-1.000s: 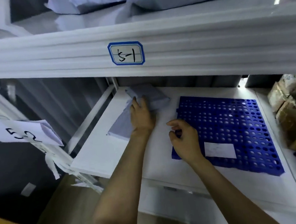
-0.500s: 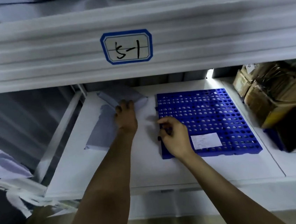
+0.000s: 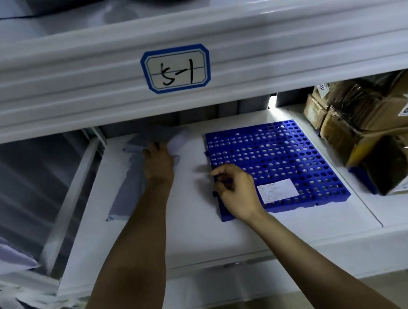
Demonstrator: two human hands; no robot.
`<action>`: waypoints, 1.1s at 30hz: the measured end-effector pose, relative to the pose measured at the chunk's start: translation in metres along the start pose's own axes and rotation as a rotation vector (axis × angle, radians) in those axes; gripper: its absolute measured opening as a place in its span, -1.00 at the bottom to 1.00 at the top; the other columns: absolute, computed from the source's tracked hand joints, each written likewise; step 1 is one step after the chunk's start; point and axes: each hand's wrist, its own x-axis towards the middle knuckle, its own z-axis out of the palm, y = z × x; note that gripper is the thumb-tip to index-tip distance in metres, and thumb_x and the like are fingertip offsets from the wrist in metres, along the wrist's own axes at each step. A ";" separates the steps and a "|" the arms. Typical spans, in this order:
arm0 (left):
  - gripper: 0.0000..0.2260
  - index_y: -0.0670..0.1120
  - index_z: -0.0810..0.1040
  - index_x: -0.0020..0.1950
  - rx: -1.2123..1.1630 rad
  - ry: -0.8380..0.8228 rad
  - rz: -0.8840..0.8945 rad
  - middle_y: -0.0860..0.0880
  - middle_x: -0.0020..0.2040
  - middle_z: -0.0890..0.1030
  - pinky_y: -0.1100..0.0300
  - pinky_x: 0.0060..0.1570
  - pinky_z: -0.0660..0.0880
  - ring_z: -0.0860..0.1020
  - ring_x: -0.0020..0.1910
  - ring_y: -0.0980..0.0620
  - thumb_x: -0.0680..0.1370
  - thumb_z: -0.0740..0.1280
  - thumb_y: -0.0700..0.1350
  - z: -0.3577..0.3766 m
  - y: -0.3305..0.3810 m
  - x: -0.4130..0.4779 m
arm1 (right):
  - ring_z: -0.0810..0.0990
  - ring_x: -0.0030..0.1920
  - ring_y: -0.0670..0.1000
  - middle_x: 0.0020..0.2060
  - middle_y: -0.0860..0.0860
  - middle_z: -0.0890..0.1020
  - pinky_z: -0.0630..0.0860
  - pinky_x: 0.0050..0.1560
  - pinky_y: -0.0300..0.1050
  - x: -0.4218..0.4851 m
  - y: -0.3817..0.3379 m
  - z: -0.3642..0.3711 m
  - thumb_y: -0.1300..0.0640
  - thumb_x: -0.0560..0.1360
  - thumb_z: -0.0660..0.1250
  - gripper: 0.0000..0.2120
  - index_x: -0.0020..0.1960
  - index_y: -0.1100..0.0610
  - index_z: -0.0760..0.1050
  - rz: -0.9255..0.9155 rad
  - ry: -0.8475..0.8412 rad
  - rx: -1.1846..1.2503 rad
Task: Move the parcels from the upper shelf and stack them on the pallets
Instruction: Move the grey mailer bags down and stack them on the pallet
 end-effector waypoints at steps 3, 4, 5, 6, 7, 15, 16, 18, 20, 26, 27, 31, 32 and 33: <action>-0.59 -0.31 0.33 0.38 -0.305 0.107 -0.022 -0.36 0.35 0.33 -0.12 0.20 0.39 0.39 0.26 -0.31 0.57 0.28 -0.18 -0.011 0.004 0.000 | 0.58 -0.06 -0.11 -0.01 0.00 0.62 0.54 -0.02 -0.27 -0.001 0.002 -0.004 0.40 0.44 0.27 -0.73 0.03 0.12 0.58 0.017 0.025 0.000; -0.59 -0.31 0.34 0.37 -0.439 0.152 -0.038 -0.35 0.34 0.34 -0.11 0.19 0.41 0.41 0.24 -0.31 0.56 0.29 -0.20 -0.015 0.008 -0.004 | 0.56 -0.09 -0.16 -0.02 0.00 0.62 0.52 -0.06 -0.33 -0.001 0.002 -0.005 0.41 0.44 0.27 -0.72 0.02 0.12 0.58 0.027 0.031 0.006; -0.61 -0.30 0.35 0.35 -0.539 0.189 -0.046 -0.34 0.32 0.35 -0.06 0.18 0.43 0.42 0.23 -0.29 0.56 0.30 -0.21 -0.021 0.013 -0.009 | 0.56 -0.10 -0.19 -0.03 0.00 0.62 0.50 -0.10 -0.40 -0.001 0.002 -0.007 0.42 0.44 0.27 -0.71 0.02 0.11 0.58 0.033 0.035 0.011; -0.63 -0.29 0.36 0.33 -0.612 0.223 -0.041 -0.32 0.30 0.37 0.05 0.13 0.42 0.43 0.20 -0.26 0.56 0.30 -0.22 -0.028 0.020 -0.015 | 0.55 -0.12 -0.21 -0.04 0.00 0.62 0.48 -0.13 -0.43 0.000 0.002 -0.008 0.42 0.44 0.26 -0.71 0.01 0.10 0.58 0.038 0.039 0.013; -0.67 -0.29 0.39 0.30 -0.679 0.261 -0.021 -0.30 0.26 0.39 0.20 0.06 0.39 0.45 0.14 -0.21 0.56 0.31 -0.24 -0.033 0.027 -0.022 | 0.55 -0.13 -0.20 -0.05 0.00 0.62 0.47 -0.14 -0.44 0.001 0.002 -0.009 0.42 0.44 0.26 -0.71 0.01 0.10 0.57 0.042 0.045 0.012; -0.77 -0.26 0.43 0.09 -1.470 0.207 -0.420 -0.14 -0.01 0.57 0.25 -0.14 0.52 0.57 -0.09 -0.02 0.57 0.33 -0.12 -0.041 0.102 -0.076 | 0.53 -0.09 -0.25 0.00 -0.10 0.56 0.39 -0.12 -0.57 0.016 -0.004 -0.027 0.37 0.50 0.27 -0.68 0.22 0.17 0.50 0.103 0.160 0.142; -0.72 -0.30 0.44 0.15 -1.655 0.113 -0.565 -0.18 0.04 0.60 0.16 -0.07 0.58 0.61 -0.04 -0.07 0.57 0.32 -0.11 -0.037 0.111 -0.080 | 0.54 -0.07 -0.22 0.02 -0.09 0.56 0.41 -0.12 -0.55 0.017 -0.002 -0.029 0.35 0.51 0.27 -0.67 0.25 0.16 0.48 0.114 0.164 0.152; -0.66 -0.31 0.46 0.22 -1.876 -0.050 -0.756 -0.25 0.08 0.62 0.03 -0.02 0.62 0.65 -0.01 -0.13 0.57 0.32 -0.10 -0.027 0.124 -0.087 | 0.54 -0.06 -0.19 0.03 -0.04 0.57 0.43 -0.14 -0.51 0.017 0.001 -0.033 0.30 0.53 0.27 -0.66 0.29 0.16 0.45 0.145 0.153 0.164; -0.68 -0.29 0.53 0.18 -1.796 -0.143 -0.796 -0.23 0.01 0.66 0.10 -0.14 0.62 0.67 -0.10 -0.12 0.56 0.33 -0.08 -0.022 0.132 -0.095 | 0.53 -0.12 -0.23 0.01 -0.02 0.57 0.45 -0.19 -0.50 0.017 0.006 -0.038 0.26 0.55 0.26 -0.64 0.34 0.15 0.42 0.177 0.131 0.184; -0.85 -0.28 0.58 0.02 -1.676 -0.271 -0.777 -0.20 -0.12 0.65 0.23 -0.39 0.59 0.64 -0.24 -0.04 0.54 0.34 -0.21 -0.025 0.138 -0.116 | 0.51 -0.20 -0.27 -0.11 -0.13 0.52 0.48 -0.23 -0.46 0.014 0.020 -0.053 0.23 0.58 0.24 -0.61 0.40 0.13 0.38 0.239 0.107 0.232; -0.85 -0.26 0.58 0.02 -1.627 -0.297 -0.756 -0.19 -0.11 0.65 0.22 -0.40 0.58 0.65 -0.22 -0.04 0.55 0.34 -0.18 -0.023 0.137 -0.117 | 0.51 -0.21 -0.27 -0.11 -0.15 0.51 0.49 -0.22 -0.43 0.014 0.021 -0.054 0.23 0.58 0.23 -0.60 0.41 0.12 0.37 0.245 0.104 0.244; -0.73 -0.18 0.56 0.14 -1.438 -0.415 -0.653 -0.15 -0.01 0.66 0.23 -0.33 0.54 0.65 -0.16 -0.02 0.57 0.33 -0.02 -0.020 0.137 -0.123 | 0.51 -0.13 -0.25 0.11 -0.08 0.50 0.51 -0.16 -0.39 0.017 0.021 -0.060 0.22 0.59 0.23 -0.58 0.44 0.11 0.34 0.248 0.089 0.272; -0.71 -0.19 0.55 0.16 -1.429 -0.427 -0.644 -0.14 -0.02 0.67 0.24 -0.33 0.53 0.65 -0.18 0.00 0.56 0.33 -0.01 -0.021 0.137 -0.124 | 0.52 -0.08 -0.22 0.17 -0.05 0.51 0.52 -0.08 -0.36 0.018 0.021 -0.060 0.22 0.59 0.23 -0.58 0.44 0.11 0.33 0.245 0.086 0.275; -0.69 -0.19 0.55 0.18 -1.428 -0.431 -0.641 -0.12 -0.03 0.67 0.25 -0.35 0.52 0.65 -0.20 0.02 0.56 0.34 0.01 -0.022 0.138 -0.125 | 0.52 -0.01 -0.19 0.23 0.00 0.52 0.53 0.01 -0.31 0.020 0.020 -0.061 0.22 0.59 0.23 -0.57 0.45 0.12 0.33 0.245 0.085 0.281</action>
